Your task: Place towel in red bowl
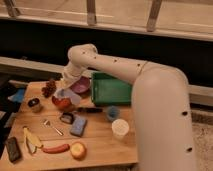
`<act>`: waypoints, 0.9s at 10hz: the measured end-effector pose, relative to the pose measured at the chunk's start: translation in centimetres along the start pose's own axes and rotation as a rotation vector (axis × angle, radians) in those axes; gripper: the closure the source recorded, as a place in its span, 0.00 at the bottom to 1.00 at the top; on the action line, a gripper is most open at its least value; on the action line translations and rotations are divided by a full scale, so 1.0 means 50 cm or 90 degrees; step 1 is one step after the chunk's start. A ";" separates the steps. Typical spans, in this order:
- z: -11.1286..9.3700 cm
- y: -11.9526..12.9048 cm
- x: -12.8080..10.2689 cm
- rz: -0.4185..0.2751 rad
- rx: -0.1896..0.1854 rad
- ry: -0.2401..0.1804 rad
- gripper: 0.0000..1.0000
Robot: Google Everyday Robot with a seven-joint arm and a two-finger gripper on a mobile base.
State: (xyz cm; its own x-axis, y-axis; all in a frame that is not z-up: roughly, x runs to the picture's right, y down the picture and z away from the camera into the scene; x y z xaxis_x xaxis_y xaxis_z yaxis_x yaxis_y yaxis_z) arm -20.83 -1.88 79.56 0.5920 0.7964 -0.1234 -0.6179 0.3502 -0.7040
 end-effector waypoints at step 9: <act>0.024 -0.015 0.000 0.014 -0.006 -0.004 0.96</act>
State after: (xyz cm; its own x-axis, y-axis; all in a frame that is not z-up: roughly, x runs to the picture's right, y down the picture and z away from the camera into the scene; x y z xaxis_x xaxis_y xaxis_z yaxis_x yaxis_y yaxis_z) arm -21.00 -1.56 80.91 0.5755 0.8067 -0.1347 -0.6259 0.3283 -0.7074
